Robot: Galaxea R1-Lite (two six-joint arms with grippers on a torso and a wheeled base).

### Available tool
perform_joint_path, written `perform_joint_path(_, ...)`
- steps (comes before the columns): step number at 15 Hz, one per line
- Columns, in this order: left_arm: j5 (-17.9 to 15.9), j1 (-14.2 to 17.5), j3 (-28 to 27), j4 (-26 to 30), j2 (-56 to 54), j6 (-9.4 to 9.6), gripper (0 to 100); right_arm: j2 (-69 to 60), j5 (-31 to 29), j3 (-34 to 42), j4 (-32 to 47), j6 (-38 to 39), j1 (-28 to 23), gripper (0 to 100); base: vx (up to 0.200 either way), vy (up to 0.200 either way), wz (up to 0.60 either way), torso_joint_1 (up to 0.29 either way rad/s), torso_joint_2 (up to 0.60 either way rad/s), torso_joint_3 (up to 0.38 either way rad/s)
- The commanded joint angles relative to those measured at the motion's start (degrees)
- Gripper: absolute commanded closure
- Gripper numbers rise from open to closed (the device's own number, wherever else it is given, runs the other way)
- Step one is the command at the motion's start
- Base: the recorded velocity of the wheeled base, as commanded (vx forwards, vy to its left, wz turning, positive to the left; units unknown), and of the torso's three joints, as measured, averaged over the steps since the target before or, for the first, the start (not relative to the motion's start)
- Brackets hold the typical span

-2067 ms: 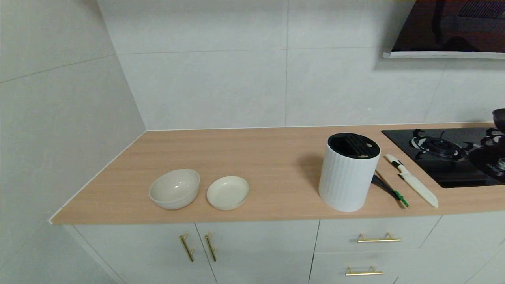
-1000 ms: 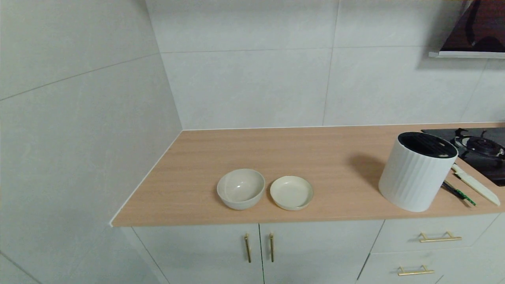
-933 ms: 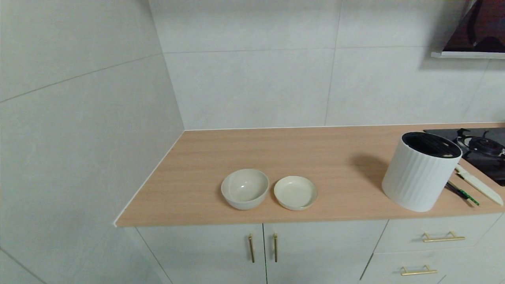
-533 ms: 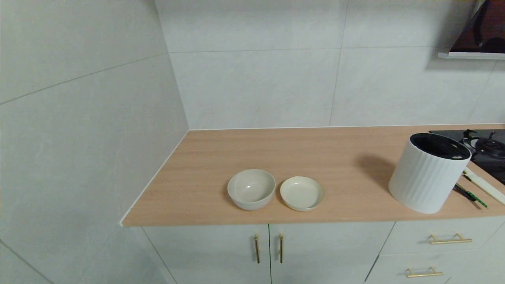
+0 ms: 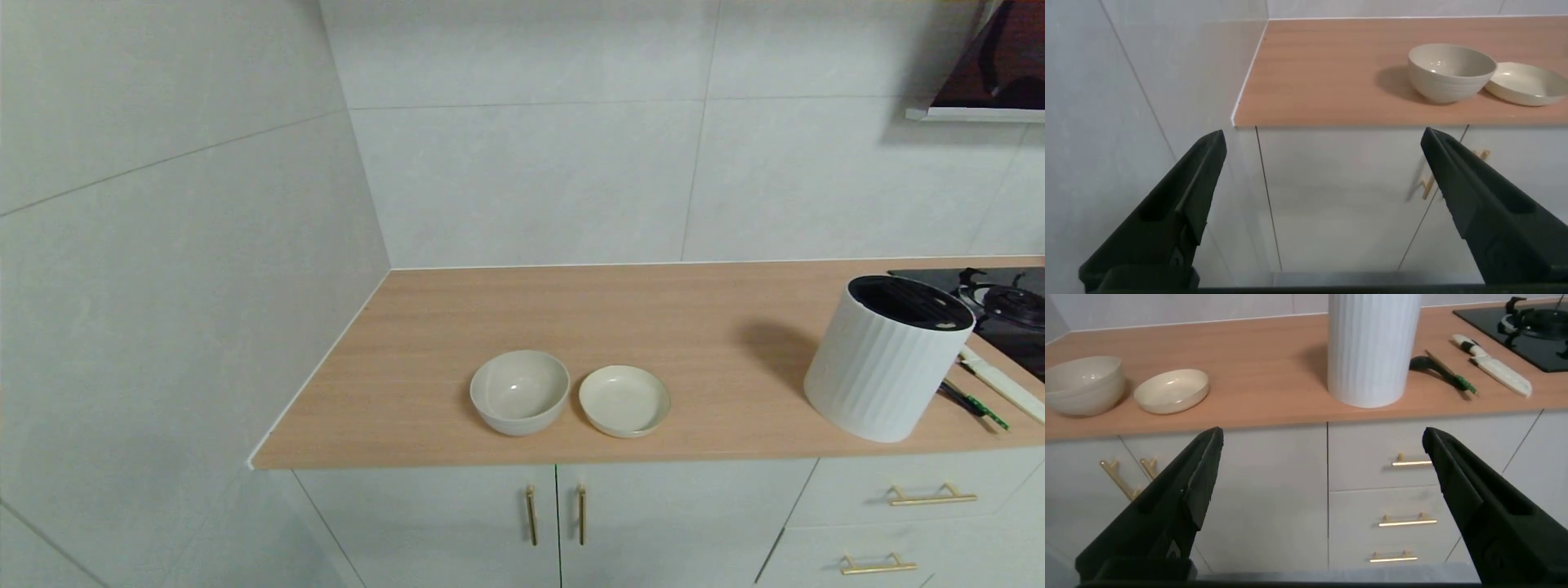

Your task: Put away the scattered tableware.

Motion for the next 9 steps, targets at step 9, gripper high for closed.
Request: perform_joint_path(9, 0.0, 0.0, 0.0, 0.0, 0.0, -0.02, 0, 0.1, 0.1, 0.0, 0.0, 0.0, 0.0, 0, 0.0, 0.0, 0.0, -0.196, 0.43, 0.23)
